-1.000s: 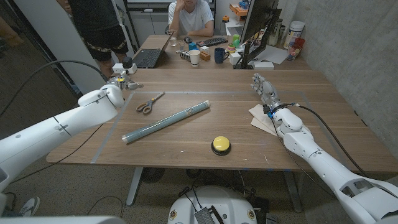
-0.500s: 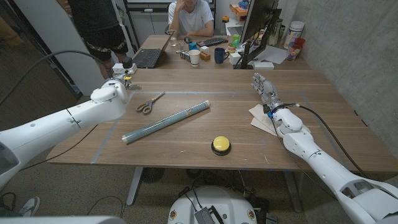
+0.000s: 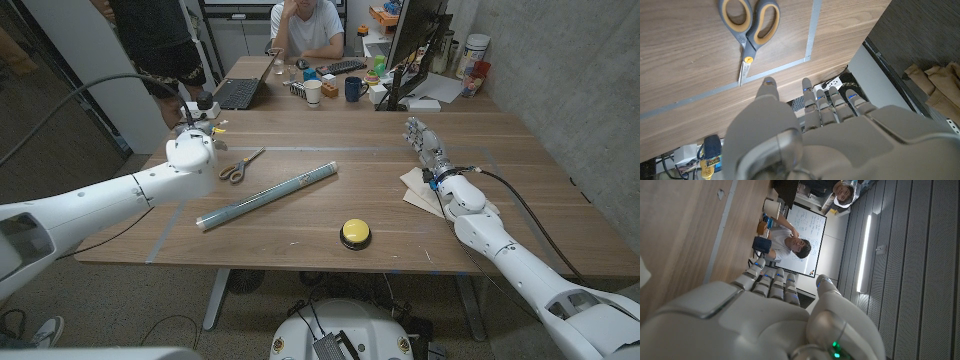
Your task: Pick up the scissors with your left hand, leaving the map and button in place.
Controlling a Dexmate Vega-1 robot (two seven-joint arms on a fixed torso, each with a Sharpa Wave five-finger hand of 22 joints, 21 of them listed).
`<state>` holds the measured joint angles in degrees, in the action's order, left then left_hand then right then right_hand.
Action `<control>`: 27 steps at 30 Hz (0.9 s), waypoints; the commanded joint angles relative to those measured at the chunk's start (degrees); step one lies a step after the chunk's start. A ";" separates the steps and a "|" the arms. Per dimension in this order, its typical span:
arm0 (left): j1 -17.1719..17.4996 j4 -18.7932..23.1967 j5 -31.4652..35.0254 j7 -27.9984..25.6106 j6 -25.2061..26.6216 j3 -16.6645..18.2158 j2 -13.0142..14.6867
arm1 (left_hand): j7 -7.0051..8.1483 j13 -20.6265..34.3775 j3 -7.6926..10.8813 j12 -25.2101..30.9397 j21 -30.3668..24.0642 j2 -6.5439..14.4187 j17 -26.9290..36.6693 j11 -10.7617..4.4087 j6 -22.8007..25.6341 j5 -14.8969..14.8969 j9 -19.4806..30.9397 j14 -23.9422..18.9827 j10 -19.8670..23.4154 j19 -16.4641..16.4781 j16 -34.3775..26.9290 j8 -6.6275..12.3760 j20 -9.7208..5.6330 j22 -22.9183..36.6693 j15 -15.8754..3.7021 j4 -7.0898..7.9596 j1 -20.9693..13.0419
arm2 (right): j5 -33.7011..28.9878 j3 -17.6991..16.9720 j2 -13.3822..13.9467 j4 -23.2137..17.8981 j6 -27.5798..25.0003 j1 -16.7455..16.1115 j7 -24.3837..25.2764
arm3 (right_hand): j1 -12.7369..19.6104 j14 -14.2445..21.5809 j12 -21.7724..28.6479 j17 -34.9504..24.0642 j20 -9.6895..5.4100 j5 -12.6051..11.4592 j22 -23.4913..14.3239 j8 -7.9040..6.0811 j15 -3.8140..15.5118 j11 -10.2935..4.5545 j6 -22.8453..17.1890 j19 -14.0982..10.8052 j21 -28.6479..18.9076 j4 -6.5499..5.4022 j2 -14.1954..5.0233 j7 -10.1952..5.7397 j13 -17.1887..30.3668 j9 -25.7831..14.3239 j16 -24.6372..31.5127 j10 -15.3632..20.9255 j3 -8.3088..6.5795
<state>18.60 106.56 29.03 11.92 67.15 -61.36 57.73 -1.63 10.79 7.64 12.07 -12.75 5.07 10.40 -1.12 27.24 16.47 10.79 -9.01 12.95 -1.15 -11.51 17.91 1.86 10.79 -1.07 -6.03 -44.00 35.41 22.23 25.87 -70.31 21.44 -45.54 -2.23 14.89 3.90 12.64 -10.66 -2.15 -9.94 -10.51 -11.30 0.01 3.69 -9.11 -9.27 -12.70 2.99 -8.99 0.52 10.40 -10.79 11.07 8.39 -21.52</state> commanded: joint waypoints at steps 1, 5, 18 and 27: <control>0.91 -2.58 5.78 1.79 -0.31 -0.40 -2.72 | -0.03 0.13 -0.02 -0.13 -0.08 -0.18 0.20 0.30 0.33 -0.20 0.29 -0.20 0.26 -0.31 0.17 0.12 0.38 0.12 0.62 -0.17 -0.49 | 0.34 0.24 -0.23 1.51 0.88 0.30 -1.59 | 0.26 0.53 -0.11 -0.16 -2.24 -0.42 -0.22 -0.15 -0.06 0.04 -0.57 -0.39 -0.01 0.04 0.43 -0.16 0.20 -0.09 0.24 0.67 0.19; 2.87 -3.56 5.11 -0.91 0.89 2.32 -5.00 | -0.69 0.13 -0.15 -0.17 -0.09 -0.32 0.24 0.66 0.58 -0.24 0.28 -0.53 0.33 -0.26 0.07 0.10 0.51 0.13 0.94 -0.14 -0.44 | -0.05 0.51 -0.12 2.14 0.80 0.48 -1.77 | 0.23 0.54 -0.11 -0.15 -2.20 -0.42 -0.22 -0.16 -0.09 0.07 -0.64 -0.39 0.00 0.03 0.47 -0.18 0.20 -0.09 0.23 0.68 0.20; 5.84 -6.23 1.10 -7.85 0.86 5.92 -9.42 | -2.32 0.14 -0.57 0.20 -0.43 -0.54 0.37 1.61 4.13 -0.32 0.23 -1.94 2.15 0.70 -0.22 0.85 1.50 0.17 1.67 0.12 -0.23 | 0.92 0.51 -0.57 4.25 1.25 1.07 -3.83 | 0.15 0.70 -0.06 -0.13 -2.14 -0.43 -0.23 -0.30 -0.20 0.15 -1.14 -0.41 0.05 0.03 0.61 -0.24 0.21 -0.09 0.20 0.94 0.24; 3.73 -8.90 -0.57 -6.35 1.10 3.18 -10.00 | -2.51 0.14 -0.68 0.05 -0.45 -0.50 0.40 1.82 3.92 -0.35 0.21 -1.90 2.11 0.79 -0.08 0.49 1.60 0.18 1.95 0.25 -0.13 | 0.79 0.37 0.31 3.00 0.46 0.47 -3.41 | 0.11 0.71 -0.06 -0.13 -2.04 -0.44 -0.23 -0.31 -0.21 0.16 -1.30 -0.40 0.10 0.03 0.64 -0.27 0.21 -0.09 0.16 1.02 0.24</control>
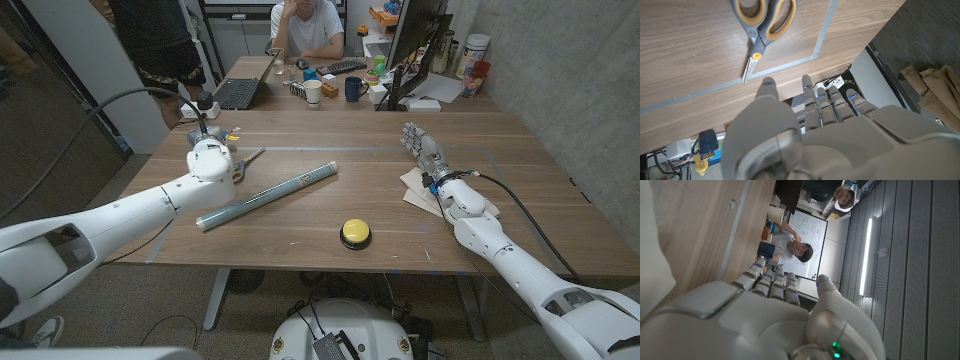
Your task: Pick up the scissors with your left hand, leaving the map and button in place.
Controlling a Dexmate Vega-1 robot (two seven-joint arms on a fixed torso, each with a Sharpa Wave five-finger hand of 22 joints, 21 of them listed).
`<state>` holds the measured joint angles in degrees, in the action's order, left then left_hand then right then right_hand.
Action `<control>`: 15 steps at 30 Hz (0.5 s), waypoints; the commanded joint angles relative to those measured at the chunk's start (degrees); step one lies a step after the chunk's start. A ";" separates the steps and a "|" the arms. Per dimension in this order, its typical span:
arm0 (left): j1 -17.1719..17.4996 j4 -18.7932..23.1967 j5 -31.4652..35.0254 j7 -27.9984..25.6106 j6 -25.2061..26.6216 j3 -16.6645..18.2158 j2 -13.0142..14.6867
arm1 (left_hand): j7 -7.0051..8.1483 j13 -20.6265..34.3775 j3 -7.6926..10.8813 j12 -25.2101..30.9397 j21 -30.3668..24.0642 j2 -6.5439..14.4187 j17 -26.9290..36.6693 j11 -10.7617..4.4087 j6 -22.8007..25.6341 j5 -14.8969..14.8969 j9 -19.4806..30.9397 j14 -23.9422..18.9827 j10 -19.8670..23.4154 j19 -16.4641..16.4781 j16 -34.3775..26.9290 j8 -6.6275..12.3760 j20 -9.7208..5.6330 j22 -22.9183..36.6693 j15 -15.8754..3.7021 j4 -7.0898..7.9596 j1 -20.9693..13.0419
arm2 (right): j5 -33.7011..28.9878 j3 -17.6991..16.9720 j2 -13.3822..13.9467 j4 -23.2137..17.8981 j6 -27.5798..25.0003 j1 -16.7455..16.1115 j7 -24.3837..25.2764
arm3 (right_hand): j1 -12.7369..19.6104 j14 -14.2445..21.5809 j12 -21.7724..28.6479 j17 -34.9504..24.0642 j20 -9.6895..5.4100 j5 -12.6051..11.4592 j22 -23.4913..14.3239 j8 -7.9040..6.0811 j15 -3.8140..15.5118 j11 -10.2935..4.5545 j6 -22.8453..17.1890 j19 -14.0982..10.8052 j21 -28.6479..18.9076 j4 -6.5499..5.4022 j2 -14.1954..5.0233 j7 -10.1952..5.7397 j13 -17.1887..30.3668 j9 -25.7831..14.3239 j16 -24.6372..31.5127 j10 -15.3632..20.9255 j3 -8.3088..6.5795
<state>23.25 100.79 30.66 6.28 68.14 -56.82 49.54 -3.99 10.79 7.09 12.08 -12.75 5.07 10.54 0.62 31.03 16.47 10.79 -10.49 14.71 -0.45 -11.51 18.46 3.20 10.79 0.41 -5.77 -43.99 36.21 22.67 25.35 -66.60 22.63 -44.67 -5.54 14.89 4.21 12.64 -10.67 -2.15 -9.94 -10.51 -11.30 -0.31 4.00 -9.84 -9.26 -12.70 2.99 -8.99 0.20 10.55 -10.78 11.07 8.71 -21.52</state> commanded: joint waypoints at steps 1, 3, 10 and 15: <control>-1.25 -3.55 -2.12 -0.62 0.39 -1.88 -1.94 | -0.24 0.14 -0.15 0.01 -0.45 -0.50 0.27 0.12 0.04 -0.35 0.21 -0.40 0.31 0.08 -0.07 -0.13 0.27 0.19 0.49 0.00 -0.11 | 0.01 -0.11 0.94 -0.83 -0.85 -0.52 -0.02 | 0.11 0.38 -0.06 -0.12 -2.01 -0.44 -0.23 -0.30 0.12 -0.16 -0.58 -0.41 0.10 0.03 0.64 0.05 0.06 -0.09 0.15 0.71 0.24; -1.03 -4.02 -2.78 -1.23 -0.04 -1.56 -2.08 | -0.23 0.14 -0.19 -0.05 -0.44 -0.50 0.27 0.15 0.03 -0.36 0.20 -0.34 0.21 0.07 -0.03 -0.19 0.32 0.19 0.49 0.04 -0.08 | 0.08 -0.20 1.06 -0.93 -0.94 -0.70 0.06 | 0.12 0.39 -0.06 -0.11 -2.03 -0.44 -0.23 -0.28 0.12 -0.10 -0.56 -0.40 0.11 0.05 0.64 0.01 0.06 -0.09 0.15 0.73 0.24; -1.73 -6.63 -3.79 -2.28 -0.89 -2.62 -3.51 | -0.43 0.14 -0.29 -0.12 -0.39 -0.50 0.30 0.22 0.06 -0.37 0.19 -0.27 0.17 -0.05 0.05 -0.35 0.52 0.20 0.59 0.16 0.06 | 0.23 -0.19 1.33 -0.35 -1.04 -0.78 -0.55 | 0.13 0.47 -0.08 -0.10 -1.96 -0.45 -0.23 -0.28 0.08 -0.21 -0.67 -0.40 0.15 0.09 0.65 0.02 0.06 -0.09 0.14 0.76 0.25; -2.78 -8.27 -3.81 -2.58 -1.22 -3.84 -4.59 | -0.42 0.15 -0.36 -0.15 -0.38 -0.50 0.31 0.31 0.01 -0.39 0.19 -0.33 0.18 -0.06 0.05 -0.48 0.58 0.21 0.67 0.24 0.16 | 0.39 -0.13 1.04 0.86 -0.67 -0.43 -1.21 | 0.09 0.52 -0.08 -0.10 -1.96 -0.45 -0.23 -0.29 0.08 -0.28 -0.78 -0.43 0.16 0.07 0.65 0.08 0.06 -0.09 0.13 0.81 0.26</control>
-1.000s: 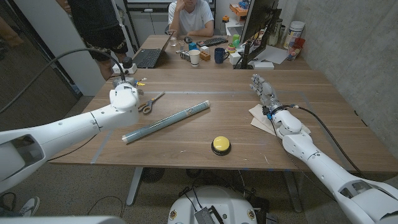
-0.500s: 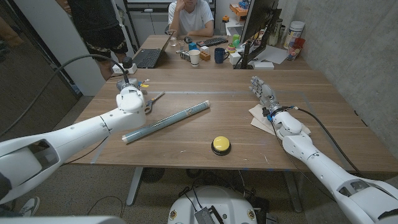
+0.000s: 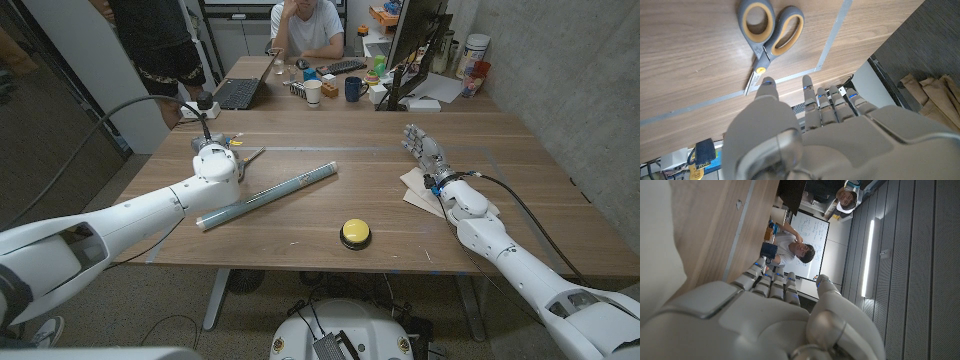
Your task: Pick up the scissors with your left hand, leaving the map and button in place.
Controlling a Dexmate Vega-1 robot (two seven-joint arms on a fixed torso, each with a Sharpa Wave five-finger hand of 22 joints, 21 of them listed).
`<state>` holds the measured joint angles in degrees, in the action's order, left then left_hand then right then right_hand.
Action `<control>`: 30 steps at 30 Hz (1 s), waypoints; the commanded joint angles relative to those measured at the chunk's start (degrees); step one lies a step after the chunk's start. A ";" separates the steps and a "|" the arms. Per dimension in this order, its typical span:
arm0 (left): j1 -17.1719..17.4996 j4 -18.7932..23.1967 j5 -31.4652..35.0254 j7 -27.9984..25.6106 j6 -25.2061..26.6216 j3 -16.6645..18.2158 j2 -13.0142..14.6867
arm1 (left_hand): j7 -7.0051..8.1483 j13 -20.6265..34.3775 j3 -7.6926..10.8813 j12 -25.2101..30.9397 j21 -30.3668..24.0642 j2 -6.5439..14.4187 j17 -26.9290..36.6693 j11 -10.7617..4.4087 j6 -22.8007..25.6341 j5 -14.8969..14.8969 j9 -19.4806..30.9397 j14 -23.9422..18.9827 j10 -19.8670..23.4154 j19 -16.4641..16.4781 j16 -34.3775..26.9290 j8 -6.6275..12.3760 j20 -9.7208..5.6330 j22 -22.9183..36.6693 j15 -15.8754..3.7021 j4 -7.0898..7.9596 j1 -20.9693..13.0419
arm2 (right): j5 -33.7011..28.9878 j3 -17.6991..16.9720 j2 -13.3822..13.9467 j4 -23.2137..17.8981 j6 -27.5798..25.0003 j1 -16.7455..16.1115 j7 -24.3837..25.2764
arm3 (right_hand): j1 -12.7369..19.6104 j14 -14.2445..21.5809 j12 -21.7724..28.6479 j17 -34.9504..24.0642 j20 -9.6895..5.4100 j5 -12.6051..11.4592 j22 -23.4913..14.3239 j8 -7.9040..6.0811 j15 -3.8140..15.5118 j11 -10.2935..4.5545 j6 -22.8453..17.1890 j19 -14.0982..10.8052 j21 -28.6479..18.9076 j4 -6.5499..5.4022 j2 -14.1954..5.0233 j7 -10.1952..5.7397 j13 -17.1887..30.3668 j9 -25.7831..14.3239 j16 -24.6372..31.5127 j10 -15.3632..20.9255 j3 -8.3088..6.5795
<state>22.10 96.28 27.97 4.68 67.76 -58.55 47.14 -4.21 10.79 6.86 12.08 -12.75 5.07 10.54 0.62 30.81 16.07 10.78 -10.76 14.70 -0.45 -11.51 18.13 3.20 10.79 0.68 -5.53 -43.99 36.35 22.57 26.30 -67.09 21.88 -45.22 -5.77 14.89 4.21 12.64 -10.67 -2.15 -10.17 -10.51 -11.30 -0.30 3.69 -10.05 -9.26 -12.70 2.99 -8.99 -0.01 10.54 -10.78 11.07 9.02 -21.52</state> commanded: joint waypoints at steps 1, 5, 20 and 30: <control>-1.70 -4.05 -1.28 -1.22 -0.94 -2.05 -2.51 | -0.26 0.15 -0.15 -0.15 -0.38 -0.50 0.32 0.33 0.16 0.01 0.19 -0.07 0.20 -0.05 0.05 -0.20 0.60 0.21 0.37 0.02 0.17 | 0.37 -0.02 0.09 1.55 -0.01 0.21 -1.22 | 0.09 0.54 -0.06 -0.10 -1.98 -0.22 -0.23 -0.29 0.07 0.06 -0.59 -0.45 0.16 0.08 0.67 0.26 0.06 -0.10 0.13 0.58 0.26; -2.40 -4.79 -1.09 -1.48 -0.80 -2.93 -3.23 | -0.21 0.15 -0.19 -0.16 -0.38 -0.50 0.33 0.24 0.19 0.00 0.18 -0.11 0.22 -0.04 0.05 -0.25 0.63 0.21 0.45 0.06 0.23 | 0.66 -0.14 -0.03 2.33 0.26 0.51 -1.81 | 0.06 0.59 -0.03 -0.11 -1.98 -0.22 -0.23 -0.33 0.06 0.05 -0.75 -0.50 0.16 0.06 0.65 0.26 0.06 -0.10 0.14 0.70 0.26; -4.37 -9.17 -2.06 -2.23 -1.40 -4.37 -5.77 | 0.09 0.15 -0.38 -0.18 -0.37 -0.49 0.36 0.23 0.41 -0.04 0.18 -0.12 0.38 -0.05 0.11 -0.45 0.69 0.23 0.48 0.27 0.49 | 0.58 -0.08 -0.41 5.49 0.77 2.13 -3.08 | 0.07 0.83 0.03 -0.07 -1.97 -0.24 -0.24 -0.37 0.06 -0.04 -1.09 -0.55 0.20 0.10 0.65 0.28 0.06 -0.09 0.13 0.99 0.19; -5.24 -13.11 -3.80 -3.03 -2.15 -4.38 -7.83 | 0.11 0.16 -0.49 -0.20 -0.36 -0.48 0.37 0.25 0.58 -0.07 0.18 -0.29 0.46 -0.04 0.08 -0.58 0.70 0.23 0.43 0.40 0.64 | 0.85 -0.20 -0.79 7.63 1.17 3.15 -4.06 | 0.10 1.04 0.01 -0.04 -1.98 -0.26 -0.24 -0.34 0.12 -0.04 -1.21 -0.58 0.23 0.14 0.67 0.29 0.06 -0.09 0.13 1.08 0.11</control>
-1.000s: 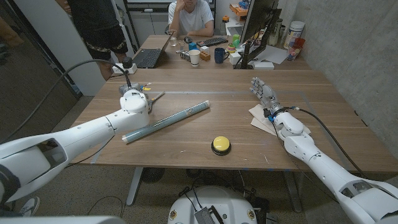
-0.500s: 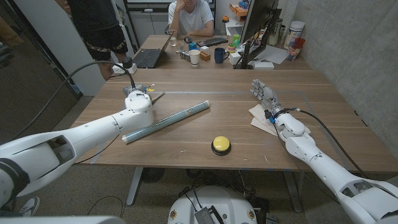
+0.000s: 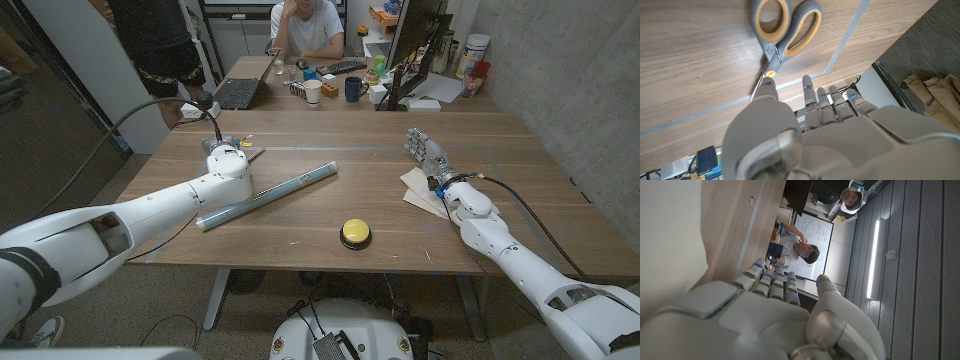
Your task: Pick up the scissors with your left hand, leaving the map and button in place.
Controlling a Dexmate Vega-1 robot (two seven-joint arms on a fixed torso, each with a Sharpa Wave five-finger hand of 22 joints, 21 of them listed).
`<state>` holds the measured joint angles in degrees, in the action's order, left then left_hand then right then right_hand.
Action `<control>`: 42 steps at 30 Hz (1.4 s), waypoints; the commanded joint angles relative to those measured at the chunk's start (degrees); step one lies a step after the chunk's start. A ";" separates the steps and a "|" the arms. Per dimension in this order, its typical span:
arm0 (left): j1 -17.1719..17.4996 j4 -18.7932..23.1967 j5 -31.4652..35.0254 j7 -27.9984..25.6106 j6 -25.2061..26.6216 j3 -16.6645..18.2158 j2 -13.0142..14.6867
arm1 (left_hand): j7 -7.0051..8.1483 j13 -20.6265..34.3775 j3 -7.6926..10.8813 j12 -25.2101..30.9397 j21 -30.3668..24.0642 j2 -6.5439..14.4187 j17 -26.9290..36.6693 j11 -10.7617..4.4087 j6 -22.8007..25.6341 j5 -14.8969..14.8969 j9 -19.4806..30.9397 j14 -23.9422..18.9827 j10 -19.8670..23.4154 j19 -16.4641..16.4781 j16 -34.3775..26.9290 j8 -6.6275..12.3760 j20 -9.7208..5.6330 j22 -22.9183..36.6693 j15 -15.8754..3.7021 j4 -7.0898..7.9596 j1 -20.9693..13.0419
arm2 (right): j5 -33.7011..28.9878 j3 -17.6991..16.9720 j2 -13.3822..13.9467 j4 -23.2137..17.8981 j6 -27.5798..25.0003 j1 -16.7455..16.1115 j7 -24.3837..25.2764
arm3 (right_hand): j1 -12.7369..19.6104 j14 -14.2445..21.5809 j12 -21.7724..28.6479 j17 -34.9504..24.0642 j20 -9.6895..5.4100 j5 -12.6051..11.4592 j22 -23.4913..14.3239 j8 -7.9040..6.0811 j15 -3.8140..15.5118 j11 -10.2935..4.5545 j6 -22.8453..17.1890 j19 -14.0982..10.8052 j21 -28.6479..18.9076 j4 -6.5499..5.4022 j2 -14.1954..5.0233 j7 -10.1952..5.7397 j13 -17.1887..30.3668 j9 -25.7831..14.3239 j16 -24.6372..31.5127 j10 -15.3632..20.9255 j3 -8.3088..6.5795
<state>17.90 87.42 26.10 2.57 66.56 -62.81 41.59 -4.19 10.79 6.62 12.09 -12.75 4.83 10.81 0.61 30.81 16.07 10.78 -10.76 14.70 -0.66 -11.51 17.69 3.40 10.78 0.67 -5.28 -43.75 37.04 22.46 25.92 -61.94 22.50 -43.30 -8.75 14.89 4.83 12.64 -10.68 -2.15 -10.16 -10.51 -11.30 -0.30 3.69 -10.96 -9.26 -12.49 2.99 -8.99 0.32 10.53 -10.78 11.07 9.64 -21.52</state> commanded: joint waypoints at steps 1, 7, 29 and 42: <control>-1.08 -4.38 -1.70 -1.27 -0.99 -0.42 -2.39 | 0.09 0.16 -0.26 -0.21 -0.36 -0.23 0.10 0.21 0.54 -0.07 0.18 -0.31 0.48 0.17 0.08 -0.17 0.50 0.24 0.41 0.16 0.41 | 0.24 -0.12 -0.52 2.71 0.63 1.33 -1.21 | 0.08 0.40 0.01 -0.05 -1.98 -0.27 -0.24 -0.33 0.12 -0.05 -0.28 -0.58 0.02 0.12 0.66 -0.05 0.07 -0.10 0.12 0.47 0.11; -0.96 -4.26 -2.06 -2.41 -2.27 -0.21 -2.93 | 0.14 0.16 -0.31 -0.22 -0.35 -0.22 0.10 0.21 0.50 -0.08 0.18 -0.35 0.53 0.16 0.08 -0.28 0.54 0.24 0.42 0.22 0.47 | 0.38 -0.01 -1.13 4.47 1.60 2.15 -2.52 | 0.05 0.42 -0.01 -0.04 -1.97 -0.27 -0.24 -0.30 0.10 -0.10 -0.31 -0.62 0.03 0.13 0.71 -0.07 0.07 -0.10 0.08 0.48 0.10; 0.21 -5.34 -4.37 -4.05 -3.79 1.08 -4.77 | 0.36 0.17 -0.51 -0.28 -0.33 -0.17 0.12 0.13 0.94 -0.10 0.19 -0.43 0.67 0.14 0.14 -0.53 0.56 0.25 0.44 0.41 0.64 | 0.78 -0.53 -0.62 3.66 1.41 1.49 -2.33 | -0.12 0.58 0.15 -0.05 -1.84 -0.26 -0.25 -0.22 0.00 -0.11 -0.42 -0.57 0.13 0.07 0.80 -0.12 0.07 -0.10 0.02 1.15 0.07; 0.84 -4.42 -5.34 -4.50 -2.36 0.98 -4.01 | 0.33 0.17 -0.56 -0.33 -0.31 -0.15 0.11 0.15 1.07 -0.10 0.20 -0.47 0.66 0.10 0.17 -0.65 0.59 0.25 0.40 0.43 0.60 | 0.69 -0.32 -0.62 4.15 0.78 1.61 -2.28 | -0.17 0.55 0.12 -0.07 -1.79 -0.26 -0.25 -0.18 -0.08 -0.18 -0.45 -0.58 0.16 0.06 0.78 -0.19 0.08 -0.10 -0.01 1.21 0.06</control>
<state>18.22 82.47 22.00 -1.42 63.13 -61.96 37.16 -3.67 10.79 6.32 11.85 -12.75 4.61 10.79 0.92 31.33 16.07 10.78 -10.76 15.01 -0.65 -11.51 17.28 3.38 10.78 0.67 -4.98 -43.53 37.74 22.04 25.25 -58.16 23.80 -41.71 -11.12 14.58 4.82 12.64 -10.68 -2.36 -10.16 -10.51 -11.30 -0.30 3.79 -10.95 -9.47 -12.51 2.99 -8.68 0.32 10.53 -10.78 11.07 10.34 -21.52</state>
